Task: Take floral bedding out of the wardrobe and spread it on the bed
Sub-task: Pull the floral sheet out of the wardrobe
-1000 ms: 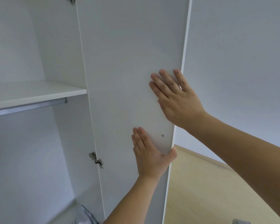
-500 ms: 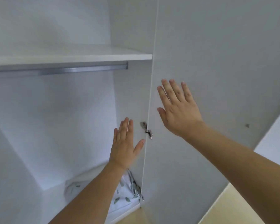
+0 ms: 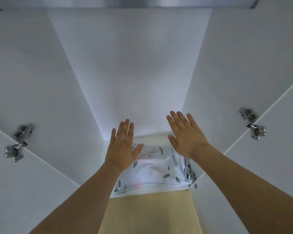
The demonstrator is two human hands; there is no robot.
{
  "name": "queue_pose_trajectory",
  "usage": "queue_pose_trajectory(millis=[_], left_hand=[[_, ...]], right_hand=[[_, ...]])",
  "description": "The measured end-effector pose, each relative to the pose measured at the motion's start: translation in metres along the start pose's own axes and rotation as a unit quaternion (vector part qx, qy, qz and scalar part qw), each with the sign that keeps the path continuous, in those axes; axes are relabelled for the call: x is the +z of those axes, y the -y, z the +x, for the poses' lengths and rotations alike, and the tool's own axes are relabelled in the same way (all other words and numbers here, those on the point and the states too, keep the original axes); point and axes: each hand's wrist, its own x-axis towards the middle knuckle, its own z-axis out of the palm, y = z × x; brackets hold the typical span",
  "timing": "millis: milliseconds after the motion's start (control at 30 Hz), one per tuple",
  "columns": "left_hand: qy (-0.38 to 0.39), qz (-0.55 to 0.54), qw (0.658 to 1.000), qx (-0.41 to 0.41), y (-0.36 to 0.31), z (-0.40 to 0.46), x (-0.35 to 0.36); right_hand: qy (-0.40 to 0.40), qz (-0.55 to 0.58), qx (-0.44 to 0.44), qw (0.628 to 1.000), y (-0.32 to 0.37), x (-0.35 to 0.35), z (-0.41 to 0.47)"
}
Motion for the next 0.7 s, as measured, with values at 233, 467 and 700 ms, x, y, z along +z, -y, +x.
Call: queue_pose_trajectory(millis=[233,467,700], left_hand=[[0.070,0.011,0.997,0.019,0.024,0.004,0.168],[0.211,0.008,0.977,0.014,0.059,-0.003,0.422],[0.277,0.025,0.960,0.029,0.092,-0.015,0.649]], right_hand=[[0.109,0.025,-0.012,0.994,0.013,0.202,0.034],[0.196,0.061,-0.009,0.979,0.049,0.467,0.068],[0.230,0.048,-0.010,0.972,0.096,0.692,0.091]])
